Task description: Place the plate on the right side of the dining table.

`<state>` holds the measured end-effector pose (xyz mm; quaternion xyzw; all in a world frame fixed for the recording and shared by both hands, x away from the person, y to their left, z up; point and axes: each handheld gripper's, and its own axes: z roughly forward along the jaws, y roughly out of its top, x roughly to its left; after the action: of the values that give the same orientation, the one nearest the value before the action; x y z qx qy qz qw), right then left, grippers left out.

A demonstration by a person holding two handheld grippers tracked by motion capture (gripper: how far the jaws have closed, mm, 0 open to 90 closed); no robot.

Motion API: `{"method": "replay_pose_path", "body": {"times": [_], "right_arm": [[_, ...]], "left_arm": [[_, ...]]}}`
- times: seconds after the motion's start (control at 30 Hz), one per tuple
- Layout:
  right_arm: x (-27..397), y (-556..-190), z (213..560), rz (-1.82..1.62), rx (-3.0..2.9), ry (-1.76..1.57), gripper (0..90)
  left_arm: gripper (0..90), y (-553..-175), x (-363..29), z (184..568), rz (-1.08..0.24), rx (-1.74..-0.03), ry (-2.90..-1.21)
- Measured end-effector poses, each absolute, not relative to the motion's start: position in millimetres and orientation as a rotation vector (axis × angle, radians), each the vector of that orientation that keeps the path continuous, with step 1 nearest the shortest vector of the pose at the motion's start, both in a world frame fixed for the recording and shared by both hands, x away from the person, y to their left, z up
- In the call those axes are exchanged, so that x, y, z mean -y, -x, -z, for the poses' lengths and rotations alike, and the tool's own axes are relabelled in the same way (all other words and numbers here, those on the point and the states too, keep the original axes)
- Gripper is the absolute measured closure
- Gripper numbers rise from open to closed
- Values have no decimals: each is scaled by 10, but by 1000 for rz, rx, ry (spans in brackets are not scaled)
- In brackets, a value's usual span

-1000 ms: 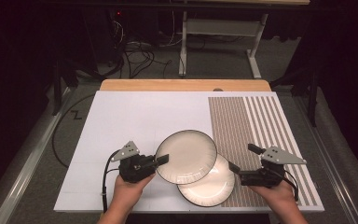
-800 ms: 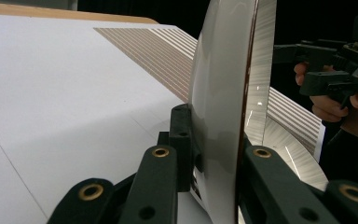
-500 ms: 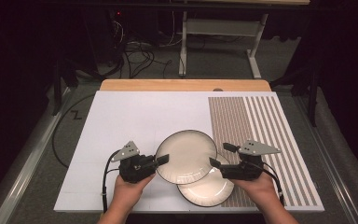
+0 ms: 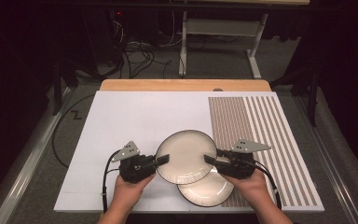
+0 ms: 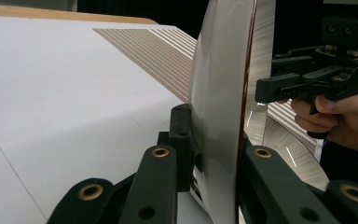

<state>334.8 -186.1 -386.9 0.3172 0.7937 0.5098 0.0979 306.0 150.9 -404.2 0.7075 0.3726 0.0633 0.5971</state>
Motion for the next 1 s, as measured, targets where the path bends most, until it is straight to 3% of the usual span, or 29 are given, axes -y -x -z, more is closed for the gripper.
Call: {"method": "replay_pose_path", "body": {"times": [0.47,1.0], "right_arm": [[1883,-3388,3898,-1531,-2348,-1015,801],[1907,-3385,3899,-1561,-2343,-1074,839]], "left_arm": [[798,-3061,-1511,4049,-145,-863,-1638],[797,-3043,-1514,4064,-132,-881,-1620]]}}
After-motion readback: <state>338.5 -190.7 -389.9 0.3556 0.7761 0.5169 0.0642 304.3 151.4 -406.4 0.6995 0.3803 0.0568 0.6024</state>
